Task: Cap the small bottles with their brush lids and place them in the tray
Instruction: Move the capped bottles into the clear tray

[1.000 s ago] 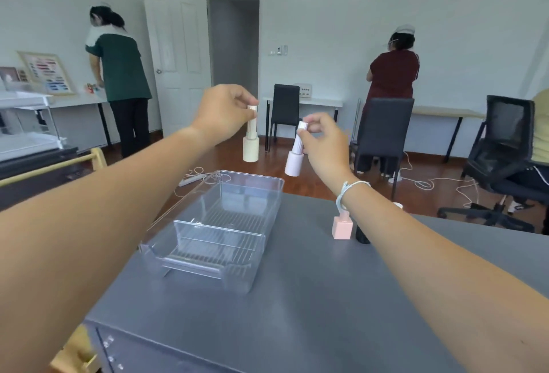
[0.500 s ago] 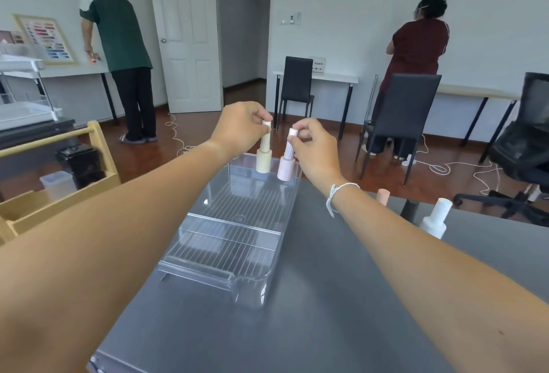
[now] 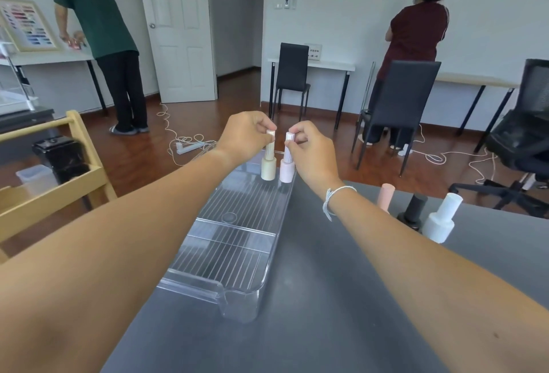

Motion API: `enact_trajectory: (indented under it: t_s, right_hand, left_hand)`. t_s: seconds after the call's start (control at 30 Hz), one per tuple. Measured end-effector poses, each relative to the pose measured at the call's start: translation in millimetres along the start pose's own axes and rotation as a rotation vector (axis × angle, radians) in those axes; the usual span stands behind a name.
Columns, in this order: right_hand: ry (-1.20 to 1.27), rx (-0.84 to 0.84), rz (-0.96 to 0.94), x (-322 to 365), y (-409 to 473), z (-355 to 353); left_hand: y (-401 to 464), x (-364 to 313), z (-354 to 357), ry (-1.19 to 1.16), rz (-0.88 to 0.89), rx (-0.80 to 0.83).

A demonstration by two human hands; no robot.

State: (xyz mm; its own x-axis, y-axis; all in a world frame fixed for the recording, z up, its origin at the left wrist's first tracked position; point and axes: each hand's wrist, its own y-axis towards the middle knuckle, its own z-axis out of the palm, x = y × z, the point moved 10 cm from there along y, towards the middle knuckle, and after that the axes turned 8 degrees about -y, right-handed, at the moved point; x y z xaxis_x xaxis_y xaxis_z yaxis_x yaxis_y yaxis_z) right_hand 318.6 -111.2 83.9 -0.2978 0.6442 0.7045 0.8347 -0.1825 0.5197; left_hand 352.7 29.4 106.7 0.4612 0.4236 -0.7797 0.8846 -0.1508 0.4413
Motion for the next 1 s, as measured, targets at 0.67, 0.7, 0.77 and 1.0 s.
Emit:
enact_trajectory:
  t_s: [0.67,0.7,0.77,1.0]
  right_hand:
    - [-0.049,0.042,0.025,-4.2,-8.2,4.0]
    - [-0.046,0.042,0.028,-3.2,-9.4,2.8]
    - [-0.042,0.036,0.032,-0.5,-11.9,-2.9]
    - [-0.009,0.007,-0.004,20.6,-27.8,-40.7]
  left_hand:
    - [-5.0,17.4,9.0,-0.03,-0.084,-0.012]
    - [-5.9,16.5,8.3,-0.028,-0.084,-0.012]
    - [-8.7,12.1,5.7,-0.031,-0.077,-0.018]
    - [-24.1,-31.7,-2.9,-0.042,0.009,-0.04]
